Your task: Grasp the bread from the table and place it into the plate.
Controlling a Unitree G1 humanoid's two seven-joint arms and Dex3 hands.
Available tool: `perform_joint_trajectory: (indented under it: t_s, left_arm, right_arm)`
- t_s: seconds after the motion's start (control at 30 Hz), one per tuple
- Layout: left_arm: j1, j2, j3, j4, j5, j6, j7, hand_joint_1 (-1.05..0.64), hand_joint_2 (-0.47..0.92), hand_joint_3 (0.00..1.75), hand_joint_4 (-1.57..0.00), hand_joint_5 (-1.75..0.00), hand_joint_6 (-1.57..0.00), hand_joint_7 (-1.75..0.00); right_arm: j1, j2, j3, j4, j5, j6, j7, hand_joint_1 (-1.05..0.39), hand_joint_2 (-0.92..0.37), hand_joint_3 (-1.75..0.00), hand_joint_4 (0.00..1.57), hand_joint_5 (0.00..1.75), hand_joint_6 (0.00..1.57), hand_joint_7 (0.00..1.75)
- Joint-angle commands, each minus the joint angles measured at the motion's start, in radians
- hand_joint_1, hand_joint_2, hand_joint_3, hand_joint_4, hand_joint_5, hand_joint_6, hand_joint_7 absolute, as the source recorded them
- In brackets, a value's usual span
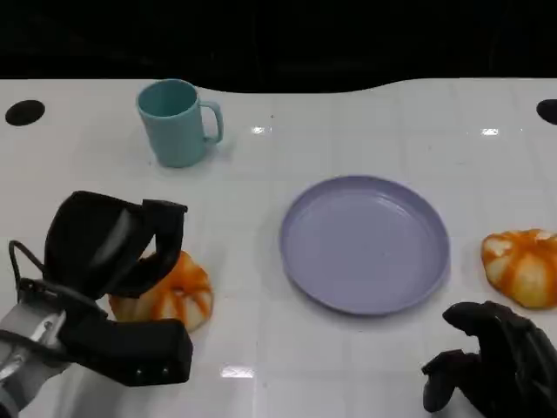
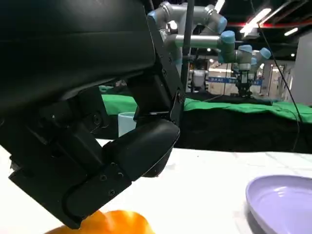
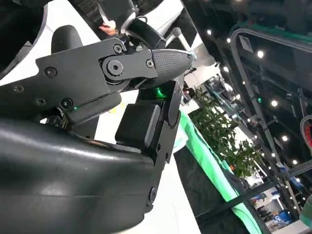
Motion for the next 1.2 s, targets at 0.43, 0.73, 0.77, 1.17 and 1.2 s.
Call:
perform_joint_trajectory:
  t_s: [0.43,0.73,0.77,1.17,1.2]
  left_arm:
    - [0.224,0.202,0.119,-0.704,0.011,0.361,-0.787,-1.05,0.92,0.26,-0.01,-0.9,0.0,-0.07]
    - [0.219,0.189,0.092,-0.745,0.091,0.443,-0.963,-1.05,0.91,0.11,0.0,-0.27,0.0,0.0]
    - [0.213,0.182,0.085,-0.728,0.097,0.443,-0.966,-1.05,0.91,0.1,0.0,-0.27,0.0,0.0]
    - [0.076,0.084,-0.027,-0.393,0.141,0.402,-0.902,-1.05,0.87,0.01,0.0,-0.9,0.0,0.0]
    - [0.066,0.077,-0.033,-0.365,0.14,0.397,-0.89,-1.05,0.87,0.01,0.0,-0.96,0.0,0.0]
  right_arm:
    - [0.017,-0.014,-0.005,-0.024,0.003,0.002,-0.005,-0.59,-0.92,-0.32,1.57,0.62,1.57,0.25]
    - [0.024,-0.01,-0.003,-0.027,-0.002,-0.007,-0.007,-0.58,-0.92,-0.32,1.57,0.62,1.57,0.25]
    - [0.025,-0.009,-0.002,-0.028,-0.005,-0.011,-0.009,-0.59,-0.92,-0.32,1.57,0.62,1.57,0.26]
    - [0.027,-0.012,-0.001,-0.035,0.003,-0.003,-0.009,-0.59,-0.92,-0.34,1.57,0.62,1.57,0.26]
    - [0.027,-0.012,-0.001,-0.035,0.003,-0.003,-0.009,-0.59,-0.92,-0.34,1.57,0.62,1.57,0.26]
